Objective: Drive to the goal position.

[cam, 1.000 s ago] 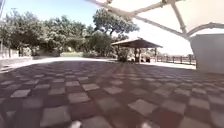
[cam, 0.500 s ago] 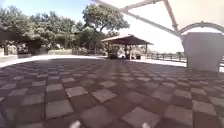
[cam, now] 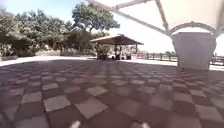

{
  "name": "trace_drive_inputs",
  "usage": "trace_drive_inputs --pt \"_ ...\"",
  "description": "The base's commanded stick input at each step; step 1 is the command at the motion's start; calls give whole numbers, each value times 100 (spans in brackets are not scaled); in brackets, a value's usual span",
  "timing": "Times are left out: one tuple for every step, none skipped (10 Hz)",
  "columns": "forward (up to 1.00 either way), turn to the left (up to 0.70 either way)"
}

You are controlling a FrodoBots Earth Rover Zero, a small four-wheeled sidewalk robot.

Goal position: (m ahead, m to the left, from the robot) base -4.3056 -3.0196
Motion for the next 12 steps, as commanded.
trace_drive_inputs --pt "70 -35" --pt "70 -35" --pt "70 -35" --pt "70 -35" --pt "70 -35" --pt "70 -35" --pt "70 -35" --pt "70 -35" --pt "70 -35" --pt "70 -35" --pt "70 -35" --pt "70 -35"
